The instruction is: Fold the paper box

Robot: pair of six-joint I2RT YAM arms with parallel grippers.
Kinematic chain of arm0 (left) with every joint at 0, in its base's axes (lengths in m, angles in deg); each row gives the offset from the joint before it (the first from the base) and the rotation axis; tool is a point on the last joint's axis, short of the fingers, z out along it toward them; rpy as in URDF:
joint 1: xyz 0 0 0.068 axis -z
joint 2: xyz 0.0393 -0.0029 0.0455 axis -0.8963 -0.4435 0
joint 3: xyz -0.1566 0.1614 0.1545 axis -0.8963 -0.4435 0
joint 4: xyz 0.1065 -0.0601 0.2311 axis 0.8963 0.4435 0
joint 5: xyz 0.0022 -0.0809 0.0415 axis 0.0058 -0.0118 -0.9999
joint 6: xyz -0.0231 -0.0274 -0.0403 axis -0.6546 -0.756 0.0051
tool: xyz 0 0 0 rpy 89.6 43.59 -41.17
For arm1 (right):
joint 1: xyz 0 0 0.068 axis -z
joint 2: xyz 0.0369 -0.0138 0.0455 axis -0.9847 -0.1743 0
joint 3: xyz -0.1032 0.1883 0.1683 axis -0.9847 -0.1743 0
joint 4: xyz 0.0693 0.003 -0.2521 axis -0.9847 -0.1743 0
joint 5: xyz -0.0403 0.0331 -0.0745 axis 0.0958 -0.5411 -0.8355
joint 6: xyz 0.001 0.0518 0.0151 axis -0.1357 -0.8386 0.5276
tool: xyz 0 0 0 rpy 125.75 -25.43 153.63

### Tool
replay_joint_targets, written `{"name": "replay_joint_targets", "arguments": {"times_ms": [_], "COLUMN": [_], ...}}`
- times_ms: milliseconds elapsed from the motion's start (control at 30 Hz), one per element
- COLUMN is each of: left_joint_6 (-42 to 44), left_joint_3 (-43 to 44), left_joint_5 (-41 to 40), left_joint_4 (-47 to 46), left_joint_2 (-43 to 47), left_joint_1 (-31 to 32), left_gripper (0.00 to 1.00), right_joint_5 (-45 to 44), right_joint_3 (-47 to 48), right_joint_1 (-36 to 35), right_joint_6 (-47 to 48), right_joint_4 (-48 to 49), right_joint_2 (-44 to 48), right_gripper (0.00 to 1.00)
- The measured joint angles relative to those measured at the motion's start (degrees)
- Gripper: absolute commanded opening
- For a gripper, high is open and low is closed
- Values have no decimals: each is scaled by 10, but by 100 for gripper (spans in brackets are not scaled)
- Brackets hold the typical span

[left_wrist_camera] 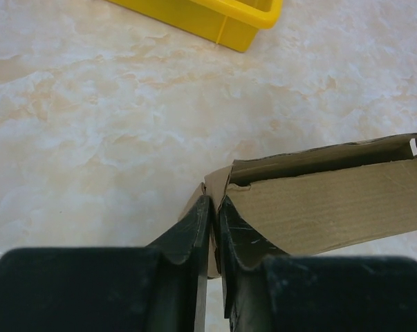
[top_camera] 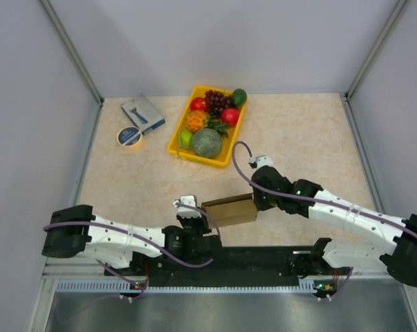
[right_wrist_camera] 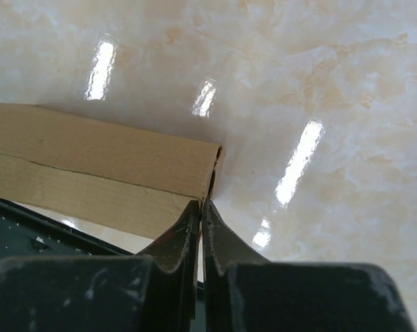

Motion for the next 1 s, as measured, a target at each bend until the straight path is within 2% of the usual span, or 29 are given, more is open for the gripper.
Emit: {"name": "replay_joint_targets", "arguments": {"times_ms": [67,167,200,300,333,533,733,800,933,967,1000], "left_joint_6": [-5,-12,-13,-8,-7,32,88,111,155,171,191], "left_joint_3": [7,15,18,20,17,-5,-5,9,65,85,105], "left_joint_5": [12,30,38,88,109,224,287,296,312,321,342], "left_joint_4": [9,20,21,22,26,48,116,144,191,200,206], "left_joint_2": [0,1,3,20,28,129,305,360,419,418,407], "left_joint_1": [0,-1,-2,-2,0,0,0,0,-16,-32,-57], "left_gripper": [21,34,51,82,99,99,95,87,83,78,68], "right_joint_5": [-8,-21,-26,-34,-36,-38,-37,-35,-33,-33,-32], "right_joint_3": [-12,-32,-38,-51,-52,-52,-52,-52,-52,-52,-52], "right_joint_1": [-5,-14,-17,-23,-23,-25,-25,-25,-25,-25,-25], "right_joint_6": [-9,-26,-32,-42,-43,-48,-51,-52,-52,-52,-52], "right_joint_4": [9,19,22,27,28,38,47,47,47,48,48], "right_joint_2": [12,35,43,60,61,56,49,48,48,47,46], "right_gripper": [0,0,0,0,0,0,0,0,0,0,0]}}
